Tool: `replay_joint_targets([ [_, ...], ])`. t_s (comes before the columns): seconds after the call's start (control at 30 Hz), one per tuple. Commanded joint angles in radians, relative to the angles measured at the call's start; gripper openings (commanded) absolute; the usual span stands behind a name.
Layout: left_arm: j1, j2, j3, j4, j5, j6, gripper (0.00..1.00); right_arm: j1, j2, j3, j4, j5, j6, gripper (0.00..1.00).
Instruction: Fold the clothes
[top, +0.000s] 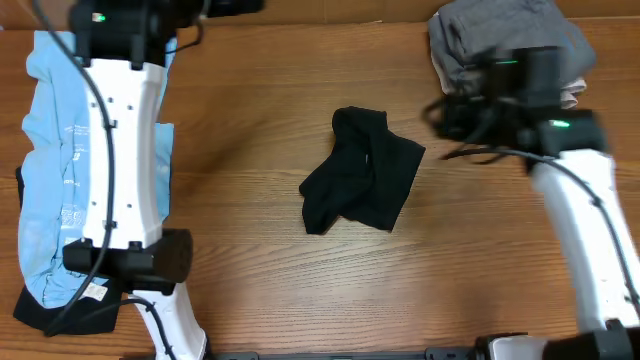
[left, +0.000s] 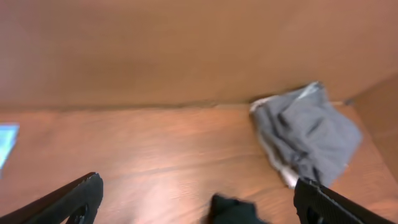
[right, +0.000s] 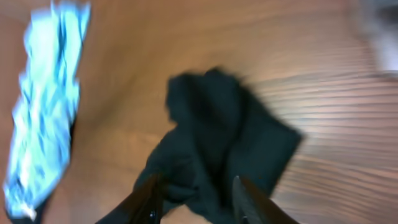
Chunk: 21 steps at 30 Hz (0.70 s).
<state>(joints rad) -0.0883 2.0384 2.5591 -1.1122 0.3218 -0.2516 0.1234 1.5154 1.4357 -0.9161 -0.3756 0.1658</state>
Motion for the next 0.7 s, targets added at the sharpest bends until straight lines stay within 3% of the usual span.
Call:
replay_joint_targets([
  [0.0, 0.043, -0.004, 0.006, -0.045, 0.010, 0.050, 1.00, 0.161, 0.071, 0.004, -0.003, 0.126, -0.020, 0.41],
  [0.3, 0.060, -0.003, 0.000, -0.092, -0.071, 0.077, 1.00, 0.385, 0.272, 0.004, -0.021, 0.151, 0.044, 0.41],
  [0.67, 0.060, 0.029, 0.000, -0.115, -0.070, 0.085, 1.00, 0.356, 0.312, -0.041, -0.131, 0.375, 0.180, 0.41],
])
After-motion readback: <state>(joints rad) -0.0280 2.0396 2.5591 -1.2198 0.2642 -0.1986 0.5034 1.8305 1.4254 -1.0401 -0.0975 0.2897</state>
